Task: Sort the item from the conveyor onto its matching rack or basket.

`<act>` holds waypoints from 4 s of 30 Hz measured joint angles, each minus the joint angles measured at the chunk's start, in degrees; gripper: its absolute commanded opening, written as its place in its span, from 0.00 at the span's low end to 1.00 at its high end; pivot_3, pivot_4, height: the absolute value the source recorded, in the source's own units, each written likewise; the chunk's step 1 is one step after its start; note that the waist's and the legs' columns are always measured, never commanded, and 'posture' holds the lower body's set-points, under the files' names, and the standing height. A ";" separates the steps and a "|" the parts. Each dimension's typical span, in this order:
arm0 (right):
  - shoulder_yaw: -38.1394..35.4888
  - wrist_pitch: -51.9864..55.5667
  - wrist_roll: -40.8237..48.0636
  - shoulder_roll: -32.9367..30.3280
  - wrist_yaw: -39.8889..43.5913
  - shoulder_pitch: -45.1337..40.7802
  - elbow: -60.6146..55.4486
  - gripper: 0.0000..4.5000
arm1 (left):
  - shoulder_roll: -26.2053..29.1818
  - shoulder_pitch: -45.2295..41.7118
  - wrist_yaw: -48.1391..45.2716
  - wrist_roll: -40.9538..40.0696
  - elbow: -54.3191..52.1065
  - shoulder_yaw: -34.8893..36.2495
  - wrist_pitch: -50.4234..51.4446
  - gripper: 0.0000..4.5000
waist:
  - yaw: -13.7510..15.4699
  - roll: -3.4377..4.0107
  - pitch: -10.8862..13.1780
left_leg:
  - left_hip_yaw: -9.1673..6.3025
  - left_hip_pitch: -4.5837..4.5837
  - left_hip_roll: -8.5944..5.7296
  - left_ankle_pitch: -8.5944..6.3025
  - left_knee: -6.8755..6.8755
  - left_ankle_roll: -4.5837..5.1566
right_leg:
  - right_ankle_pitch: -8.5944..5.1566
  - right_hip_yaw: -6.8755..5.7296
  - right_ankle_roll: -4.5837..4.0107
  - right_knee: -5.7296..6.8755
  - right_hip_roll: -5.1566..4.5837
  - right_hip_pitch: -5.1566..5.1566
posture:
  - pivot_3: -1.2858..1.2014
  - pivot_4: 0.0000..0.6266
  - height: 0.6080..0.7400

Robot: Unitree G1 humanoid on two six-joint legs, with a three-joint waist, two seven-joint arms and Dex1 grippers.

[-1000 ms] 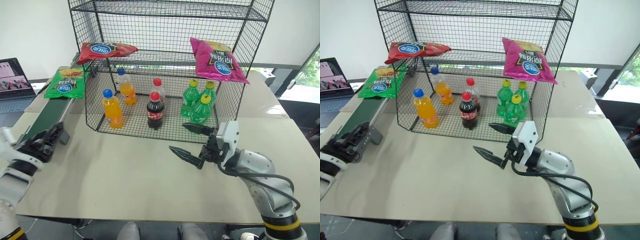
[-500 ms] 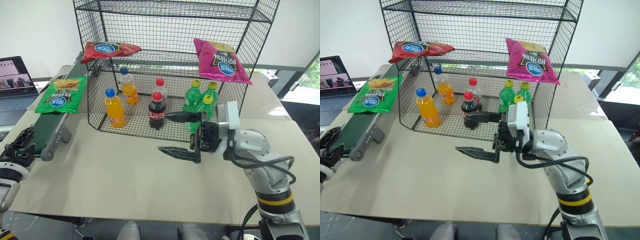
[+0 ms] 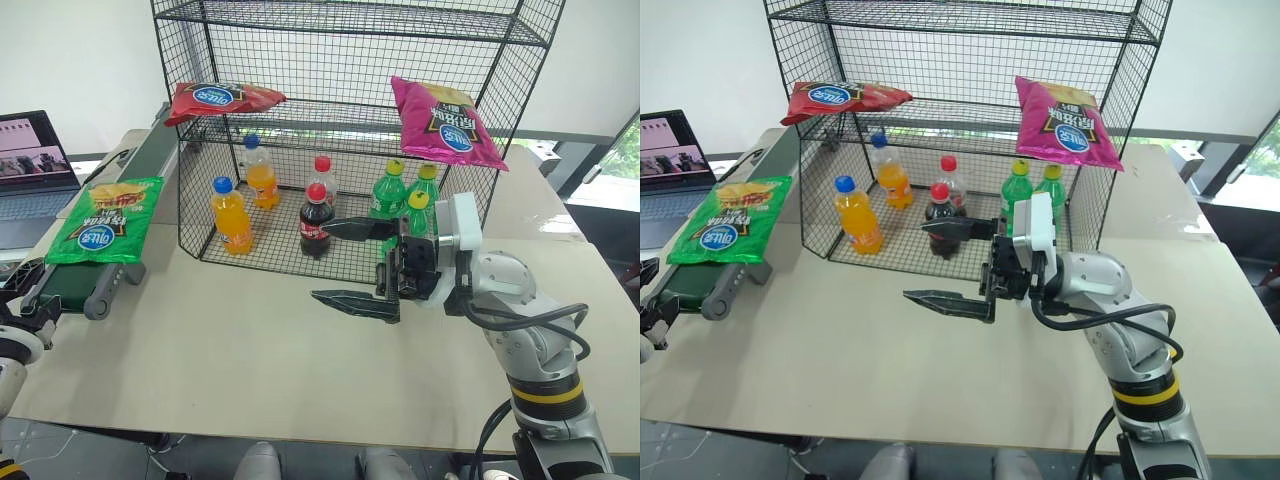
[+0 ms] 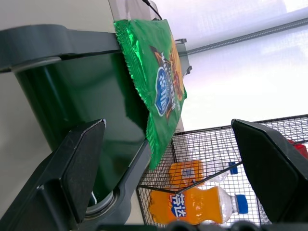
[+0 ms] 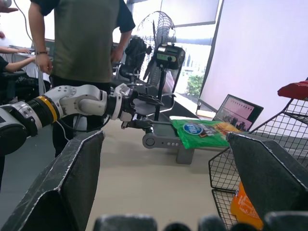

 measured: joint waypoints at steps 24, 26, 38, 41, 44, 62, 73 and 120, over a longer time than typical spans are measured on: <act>-0.54 -0.15 -0.14 0.02 -0.87 -0.48 0.10 1.00 | 0.50 -0.29 -2.61 0.41 1.10 -2.74 -3.20 0.72 | 0.09 0.00 0.00 | 0.00 -0.01 0.00 0.12 -0.24 -0.22 | -0.01 -0.01 -0.03 -0.03 0.00 -0.13 | 0.52 0.24 1.00; -0.54 -0.11 -0.14 0.02 -1.25 -0.76 0.04 1.00 | 0.50 -0.29 -3.26 0.55 1.06 -2.77 -3.53 0.52 | 0.01 0.00 0.00 | 0.01 -0.02 0.00 0.17 -0.35 -0.30 | -0.01 0.00 -0.04 -0.05 -0.01 -0.16 | 0.52 0.24 1.00; -0.93 -0.02 -0.84 0.01 -5.34 -0.96 -0.75 1.00 | 3.60 -0.88 -8.32 1.40 -4.81 -5.58 -2.25 0.02 | 0.16 -0.06 0.02 | -0.01 -0.06 0.00 0.20 -0.44 -0.35 | -0.03 -0.02 -0.07 -0.08 -0.01 -0.23 | 0.52 0.24 1.00; -1.56 0.24 -0.90 -0.43 -7.76 1.20 -2.59 1.00 | 6.87 -2.69 -11.09 -0.78 -9.16 -7.68 -0.06 0.02 | 0.13 -0.08 0.02 | 0.00 -0.09 0.00 0.20 -0.47 -0.36 | -0.03 -0.02 -0.07 -0.12 -0.02 -0.25 | 0.52 0.24 1.00; -2.65 0.24 -1.86 -2.07 -9.31 3.61 -4.60 1.00 | 10.14 -4.55 -13.28 -4.32 -12.28 -10.20 2.39 0.02 | 0.03 -0.06 0.03 | 0.00 -0.06 0.00 0.21 -0.56 -0.36 | -0.03 -0.01 -0.07 -0.13 -0.02 -0.26 | 0.52 0.24 1.00; -7.11 -1.19 -14.82 4.44 -35.33 6.41 -16.64 1.00 | -6.68 -57.81 -26.31 8.62 6.53 -43.12 1.02 0.02 | 0.15 0.01 0.06 | -0.23 -0.19 -0.13 0.39 -0.66 -0.45 | -0.01 -0.17 -0.10 -0.23 -0.02 -0.26 | 0.52 0.24 1.00; -6.10 -2.27 -19.53 5.96 -38.56 9.30 -18.96 1.00 | -21.67 -62.77 -28.48 35.19 19.50 -43.97 -14.42 0.02 | 0.06 0.14 0.05 | -0.23 -0.23 -0.14 0.49 -0.67 -0.34 | -0.02 -0.14 -0.07 -0.23 -0.03 -0.23 | 0.52 0.24 1.00; -6.90 -2.07 -19.97 5.86 -36.91 10.64 -19.00 1.00 | -38.94 -58.14 4.11 30.76 12.77 -37.68 -20.16 0.02 | 1.50 0.07 0.11 | -0.28 -0.29 -0.19 0.50 -0.39 -0.34 | 0.03 -0.13 0.00 -0.25 -0.05 -0.13 | 0.52 0.24 1.00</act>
